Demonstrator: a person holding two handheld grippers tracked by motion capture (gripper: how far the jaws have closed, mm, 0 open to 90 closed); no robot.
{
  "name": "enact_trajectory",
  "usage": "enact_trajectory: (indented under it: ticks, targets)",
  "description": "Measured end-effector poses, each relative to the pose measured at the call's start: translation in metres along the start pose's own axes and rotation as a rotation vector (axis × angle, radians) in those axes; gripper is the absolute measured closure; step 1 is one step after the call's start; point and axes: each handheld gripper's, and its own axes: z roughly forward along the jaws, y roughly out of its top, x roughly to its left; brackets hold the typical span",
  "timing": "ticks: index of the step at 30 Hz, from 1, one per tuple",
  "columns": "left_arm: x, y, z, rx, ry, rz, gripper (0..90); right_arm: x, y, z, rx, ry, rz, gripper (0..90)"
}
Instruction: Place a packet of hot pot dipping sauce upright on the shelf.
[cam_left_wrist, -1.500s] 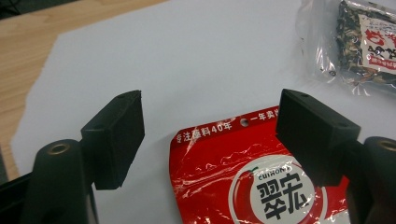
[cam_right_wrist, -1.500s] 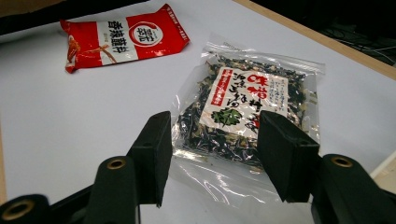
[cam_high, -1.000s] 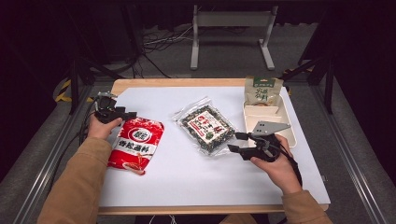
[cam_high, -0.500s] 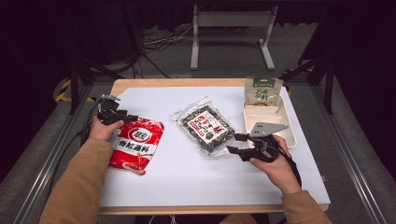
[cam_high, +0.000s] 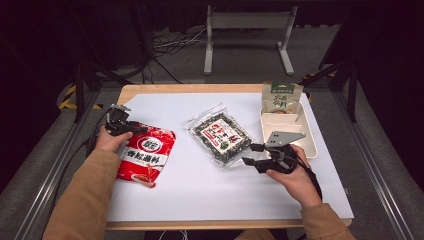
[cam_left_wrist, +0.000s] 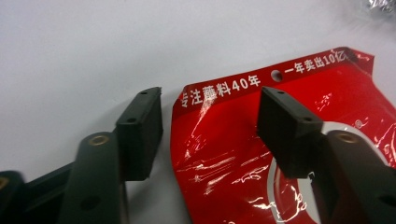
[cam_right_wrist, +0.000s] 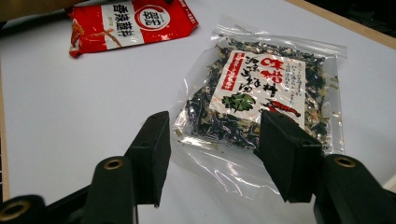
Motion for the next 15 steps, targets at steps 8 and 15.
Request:
enact_trajectory:
  ticks: [8, 15]
  targets:
    - [-0.007, 0.0, -0.003, 0.011, 0.043, 0.058, 68.2, -0.002, -0.002, 0.002, 0.013, -0.005, 0.005, 44.1]
    - [-0.014, 0.002, -0.004, 0.04, 0.093, 0.089, 89.2, -0.004, -0.004, 0.003, 0.024, -0.014, 0.006, 44.1]
